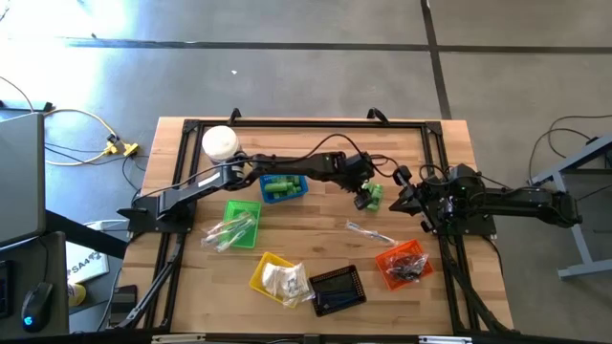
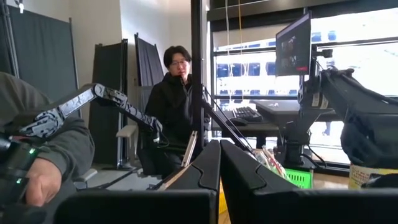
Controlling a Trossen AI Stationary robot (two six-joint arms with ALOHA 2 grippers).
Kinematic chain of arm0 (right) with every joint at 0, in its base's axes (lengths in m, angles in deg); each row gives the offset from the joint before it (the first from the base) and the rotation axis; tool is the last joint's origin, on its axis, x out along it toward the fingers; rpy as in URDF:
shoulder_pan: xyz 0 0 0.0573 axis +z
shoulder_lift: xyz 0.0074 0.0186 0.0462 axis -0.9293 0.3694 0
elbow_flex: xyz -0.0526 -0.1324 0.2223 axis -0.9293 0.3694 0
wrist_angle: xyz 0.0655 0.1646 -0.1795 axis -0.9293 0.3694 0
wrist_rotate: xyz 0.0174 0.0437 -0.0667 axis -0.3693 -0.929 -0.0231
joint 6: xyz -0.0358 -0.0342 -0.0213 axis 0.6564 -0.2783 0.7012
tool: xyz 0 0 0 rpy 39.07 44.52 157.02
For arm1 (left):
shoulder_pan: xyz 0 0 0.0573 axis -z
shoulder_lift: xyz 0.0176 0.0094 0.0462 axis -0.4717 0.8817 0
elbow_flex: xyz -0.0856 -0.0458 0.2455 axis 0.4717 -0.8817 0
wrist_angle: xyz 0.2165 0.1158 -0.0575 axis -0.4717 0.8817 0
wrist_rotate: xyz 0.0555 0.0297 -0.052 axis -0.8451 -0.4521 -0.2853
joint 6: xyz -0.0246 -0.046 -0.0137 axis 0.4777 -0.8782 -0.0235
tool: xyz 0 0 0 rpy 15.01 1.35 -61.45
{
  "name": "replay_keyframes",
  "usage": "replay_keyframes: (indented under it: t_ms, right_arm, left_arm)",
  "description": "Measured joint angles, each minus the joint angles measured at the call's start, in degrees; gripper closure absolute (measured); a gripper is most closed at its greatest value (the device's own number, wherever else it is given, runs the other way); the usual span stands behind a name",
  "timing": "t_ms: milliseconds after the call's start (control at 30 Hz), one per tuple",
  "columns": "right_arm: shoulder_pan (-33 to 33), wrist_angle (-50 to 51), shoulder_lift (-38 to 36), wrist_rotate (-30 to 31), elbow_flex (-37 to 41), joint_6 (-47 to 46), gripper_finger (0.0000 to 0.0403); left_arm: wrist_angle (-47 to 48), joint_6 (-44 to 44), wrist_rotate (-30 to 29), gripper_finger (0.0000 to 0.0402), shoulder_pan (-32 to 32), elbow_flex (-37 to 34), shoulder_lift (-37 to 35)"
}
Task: Pick & Place Travel size toiletries
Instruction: Put the green shampoo into the blue bin
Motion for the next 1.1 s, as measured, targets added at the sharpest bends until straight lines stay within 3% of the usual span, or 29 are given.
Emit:
replay_keyframes:
  t_ms: [500,600,900,1100]
  right_arm:
    - [0.0,0.0,0.0,0.1,0.0,0.0,0.0400]
    - [0.0,0.3,0.0,0.1,0.0,0.0,0.0400]
    - [0.0,0.5,0.0,-0.1,0.0,-0.3,0.0400]
    - [0.0,0.5,0.0,-0.1,0.0,-0.9,0.0400]
  left_arm:
    - [0.2,1.8,-1.3,0.0128,0.0,-0.3,1.5]
    - [-1.3,5.8,0.4,0.0128,0.1,-0.2,1.3]
    - [-2.0,10.8,-0.6,0.0128,0.0,0.1,-7.2]
    - [3.9,15.5,-0.4,0.0128,0.0,-0.2,-6.9]
